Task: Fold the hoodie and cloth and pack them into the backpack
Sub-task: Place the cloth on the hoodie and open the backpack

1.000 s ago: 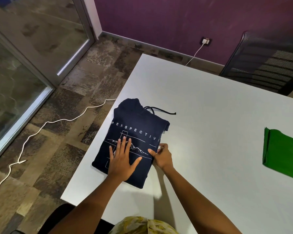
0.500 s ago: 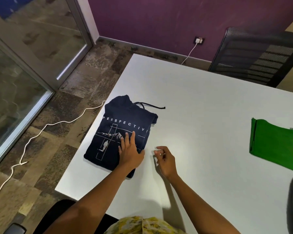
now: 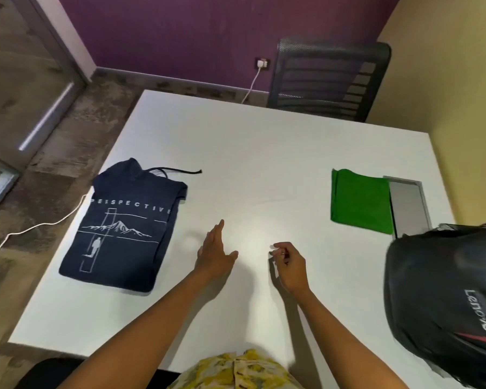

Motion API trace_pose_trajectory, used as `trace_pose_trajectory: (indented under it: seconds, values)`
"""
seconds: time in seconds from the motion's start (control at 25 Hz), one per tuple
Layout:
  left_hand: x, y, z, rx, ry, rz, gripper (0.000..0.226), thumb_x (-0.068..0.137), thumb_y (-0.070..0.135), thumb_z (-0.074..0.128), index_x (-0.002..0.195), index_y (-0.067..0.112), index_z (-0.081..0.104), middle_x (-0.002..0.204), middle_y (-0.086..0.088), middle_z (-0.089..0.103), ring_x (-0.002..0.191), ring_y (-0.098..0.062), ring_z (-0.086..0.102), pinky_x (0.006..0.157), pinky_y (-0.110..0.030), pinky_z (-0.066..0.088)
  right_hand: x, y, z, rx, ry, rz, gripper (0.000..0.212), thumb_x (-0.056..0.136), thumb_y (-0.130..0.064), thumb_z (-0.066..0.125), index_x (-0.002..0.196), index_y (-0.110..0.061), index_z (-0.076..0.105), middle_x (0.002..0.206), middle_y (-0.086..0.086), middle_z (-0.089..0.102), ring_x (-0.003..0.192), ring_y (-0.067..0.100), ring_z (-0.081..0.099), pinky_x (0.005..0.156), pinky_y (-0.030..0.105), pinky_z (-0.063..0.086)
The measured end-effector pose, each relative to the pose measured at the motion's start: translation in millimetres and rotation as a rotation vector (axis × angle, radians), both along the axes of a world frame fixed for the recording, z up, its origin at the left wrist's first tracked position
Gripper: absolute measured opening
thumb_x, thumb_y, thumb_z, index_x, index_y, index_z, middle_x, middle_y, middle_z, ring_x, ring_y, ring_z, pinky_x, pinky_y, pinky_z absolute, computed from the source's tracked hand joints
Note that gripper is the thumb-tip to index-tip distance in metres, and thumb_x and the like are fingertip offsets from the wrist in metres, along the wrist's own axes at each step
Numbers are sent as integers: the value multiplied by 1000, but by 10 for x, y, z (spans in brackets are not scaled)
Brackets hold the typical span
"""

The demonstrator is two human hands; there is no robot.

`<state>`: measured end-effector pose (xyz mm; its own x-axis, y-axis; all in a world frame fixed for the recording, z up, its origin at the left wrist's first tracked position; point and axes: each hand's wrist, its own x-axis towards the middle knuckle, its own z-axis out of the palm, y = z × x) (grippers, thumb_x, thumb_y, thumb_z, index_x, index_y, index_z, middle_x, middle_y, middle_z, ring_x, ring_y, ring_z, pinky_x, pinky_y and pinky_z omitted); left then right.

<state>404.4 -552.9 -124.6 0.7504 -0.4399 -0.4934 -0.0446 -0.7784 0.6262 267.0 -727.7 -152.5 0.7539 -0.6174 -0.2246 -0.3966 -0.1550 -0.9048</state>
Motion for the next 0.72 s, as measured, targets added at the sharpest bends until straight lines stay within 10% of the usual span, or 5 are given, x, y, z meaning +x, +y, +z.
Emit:
trace_pose_trajectory:
  seconds: [0.52, 0.72]
  values:
    - [-232, -551, -294, 408, 173, -527, 98, 91, 47, 64, 159, 30, -5, 164, -3, -25, 151, -38, -14, 120, -56, 16, -58, -1874, 1, -582, 506, 84, 81, 87, -30, 74, 151, -4, 32, 157, 18, 32, 145, 34, 32, 118, 43, 27]
    - [-207, -544, -261, 409, 186, -507, 94, 90, 35, 65, 159, 35, 1, 165, 0, -22, 153, -34, -10, 120, -55, 20, -26, -1798, -125, -612, 607, 202, 69, 90, -36, 66, 145, -3, 40, 142, 18, 48, 127, 37, 49, 108, 43, 37]
